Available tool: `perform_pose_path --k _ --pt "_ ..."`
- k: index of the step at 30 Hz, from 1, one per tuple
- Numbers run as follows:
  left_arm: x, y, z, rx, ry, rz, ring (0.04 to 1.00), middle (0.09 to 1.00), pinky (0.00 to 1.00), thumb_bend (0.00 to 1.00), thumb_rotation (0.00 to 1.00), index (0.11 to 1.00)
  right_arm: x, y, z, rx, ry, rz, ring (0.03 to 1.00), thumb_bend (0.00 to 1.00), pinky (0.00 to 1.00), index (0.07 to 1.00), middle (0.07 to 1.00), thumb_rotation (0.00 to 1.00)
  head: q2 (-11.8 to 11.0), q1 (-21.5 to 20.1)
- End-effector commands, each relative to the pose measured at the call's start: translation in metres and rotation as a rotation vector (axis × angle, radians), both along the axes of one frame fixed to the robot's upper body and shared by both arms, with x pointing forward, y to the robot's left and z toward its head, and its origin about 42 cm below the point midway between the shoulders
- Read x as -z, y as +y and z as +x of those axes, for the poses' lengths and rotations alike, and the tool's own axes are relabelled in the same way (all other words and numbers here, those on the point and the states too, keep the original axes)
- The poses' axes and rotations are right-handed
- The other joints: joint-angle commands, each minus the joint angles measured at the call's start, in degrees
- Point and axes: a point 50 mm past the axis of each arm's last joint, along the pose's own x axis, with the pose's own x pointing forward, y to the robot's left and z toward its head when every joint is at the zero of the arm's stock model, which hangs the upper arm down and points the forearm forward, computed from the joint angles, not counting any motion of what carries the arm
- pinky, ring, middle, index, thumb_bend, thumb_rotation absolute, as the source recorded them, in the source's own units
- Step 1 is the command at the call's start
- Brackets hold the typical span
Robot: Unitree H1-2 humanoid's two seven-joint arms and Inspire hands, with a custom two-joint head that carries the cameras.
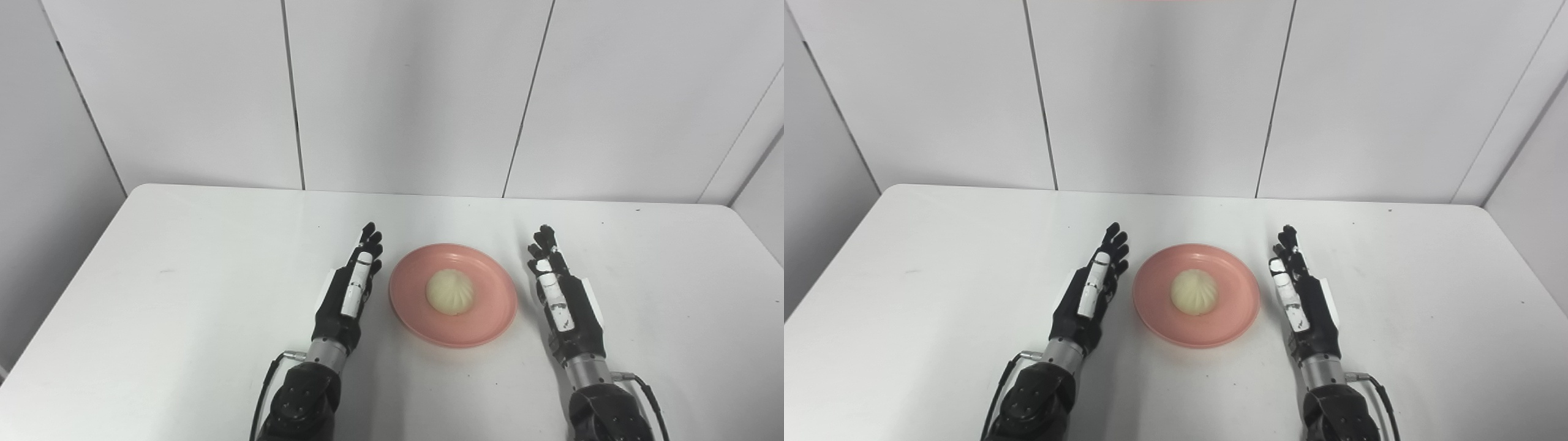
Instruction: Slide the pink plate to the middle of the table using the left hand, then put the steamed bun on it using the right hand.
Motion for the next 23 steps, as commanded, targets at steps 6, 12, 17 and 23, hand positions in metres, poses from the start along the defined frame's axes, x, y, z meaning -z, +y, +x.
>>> perform_pose_path --k 6,12,17,23 --pt "0.0094 0.0087 -0.0018 -0.047 0.033 0.008 1.000 1.000 1.00 0.55 1.00 1.000 -0.0135 0.0003 -0.0026 -0.041 -0.026 -0.018 1.000 0.63 1.00 1.000 1.000 0.89 -0.4 4.4" --pt "0.0108 0.0088 0.0019 -0.067 0.037 0.009 1.000 1.000 1.00 0.55 1.00 1.000 -0.0098 0.0005 0.0008 -0.040 -0.012 -0.007 1.000 0.65 1.00 1.000 1.000 0.87 -0.7 3.7" --pt "0.0120 0.0117 0.0017 -0.077 0.026 0.003 1.000 1.000 1.00 0.55 1.00 1.000 -0.0109 0.0015 -0.0011 -0.046 -0.023 -0.002 1.000 0.61 1.00 1.000 1.000 0.87 -0.6 2.0" --pt "0.0101 0.0139 -0.0003 -0.073 0.047 -0.009 1.000 1.000 1.00 0.55 1.00 1.000 -0.0117 0.0029 -0.0023 -0.036 -0.014 -0.012 1.000 0.63 1.00 1.000 1.000 0.88 -0.5 1.5"
